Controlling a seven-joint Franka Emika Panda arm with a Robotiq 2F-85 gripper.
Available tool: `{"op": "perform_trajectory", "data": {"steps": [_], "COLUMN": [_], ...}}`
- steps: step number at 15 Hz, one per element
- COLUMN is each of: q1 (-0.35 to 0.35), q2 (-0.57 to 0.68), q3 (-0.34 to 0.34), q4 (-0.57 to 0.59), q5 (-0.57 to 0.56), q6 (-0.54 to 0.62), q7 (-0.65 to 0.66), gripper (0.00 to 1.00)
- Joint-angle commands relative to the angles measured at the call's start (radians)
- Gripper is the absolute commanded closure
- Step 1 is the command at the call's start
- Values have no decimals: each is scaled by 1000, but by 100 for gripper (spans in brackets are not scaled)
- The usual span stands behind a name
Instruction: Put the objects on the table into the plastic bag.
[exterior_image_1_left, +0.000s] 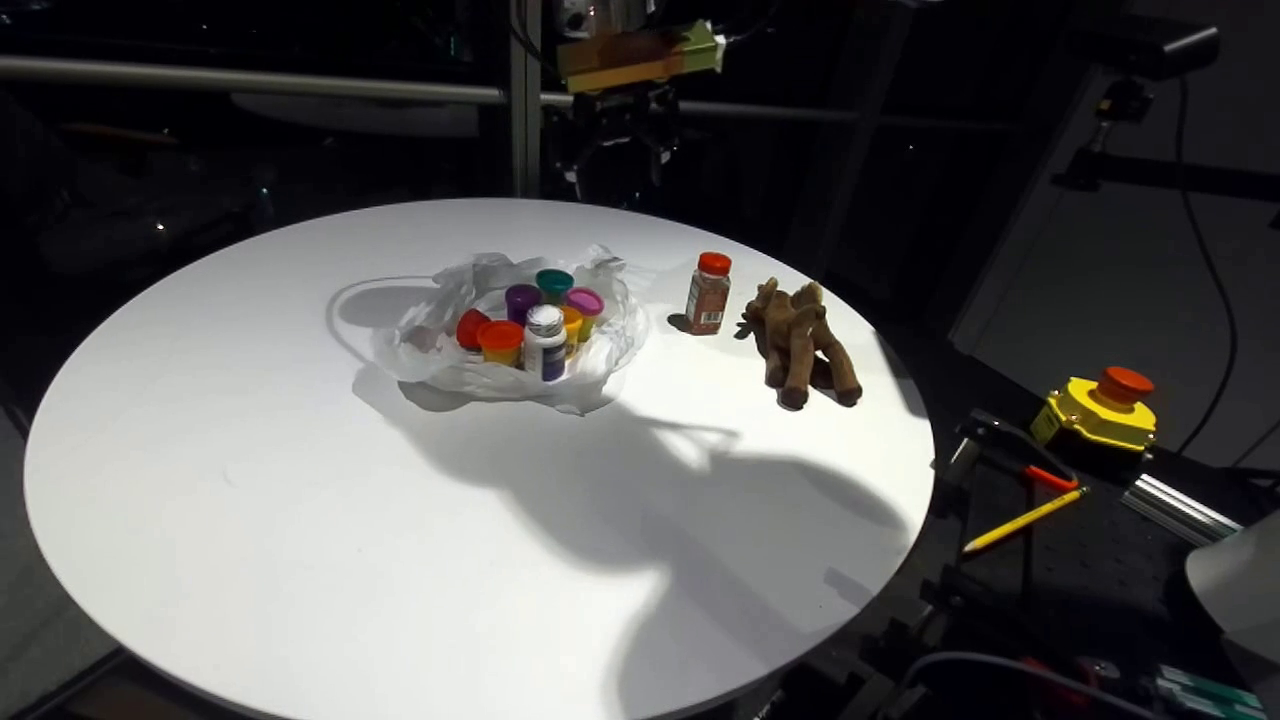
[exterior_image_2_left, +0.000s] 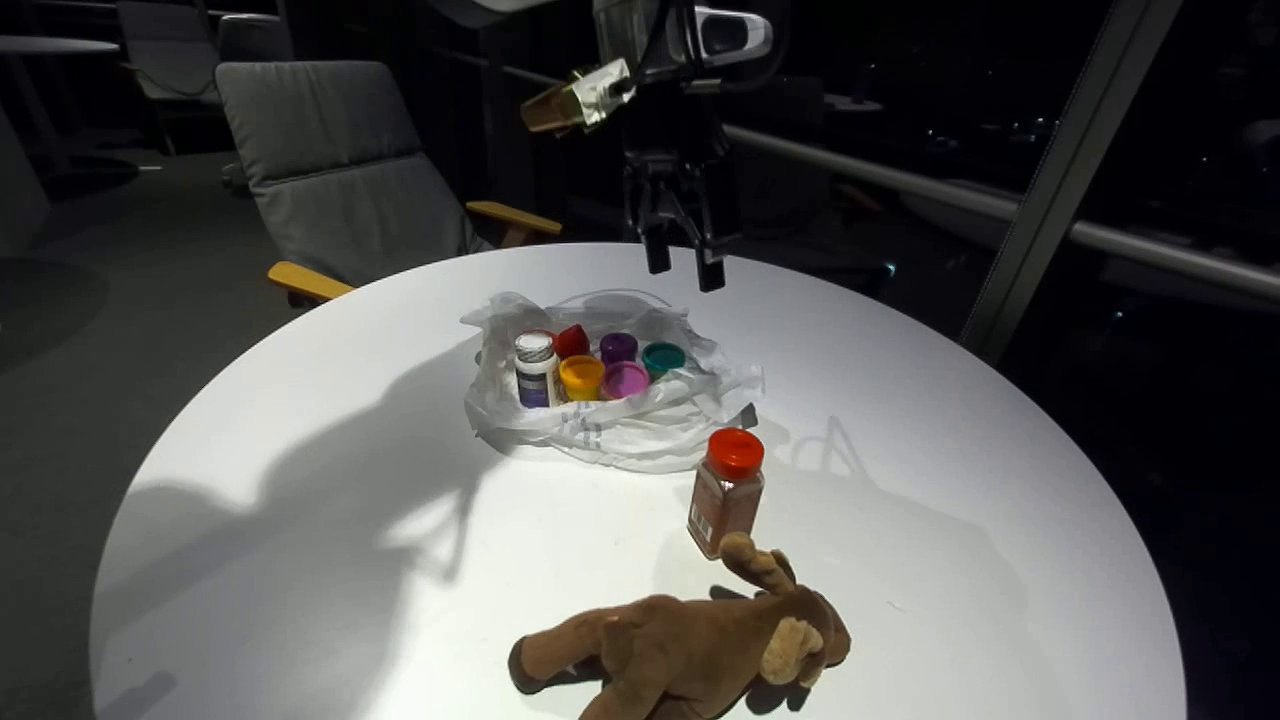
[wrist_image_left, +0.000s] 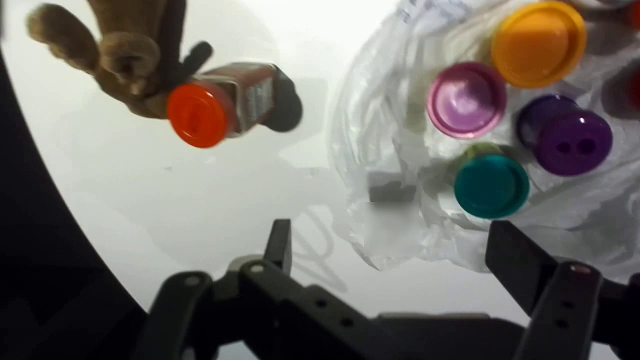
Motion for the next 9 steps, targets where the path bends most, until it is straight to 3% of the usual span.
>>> {"op": "perform_trajectory", "data": {"steps": [1, 4, 5, 9], "q1": [-57, -114, -95, -121], "q2": [-196, -307, -196, -277], "q3": [77, 140, 120, 146], "q4": [-198, -337, -213, -314], "q5": [-9, 63, 16, 35], "q6": [-36, -42, -44, -44], "q7": [-128, -280, -184, -248], "gripper": [0, 0, 0, 0]}}
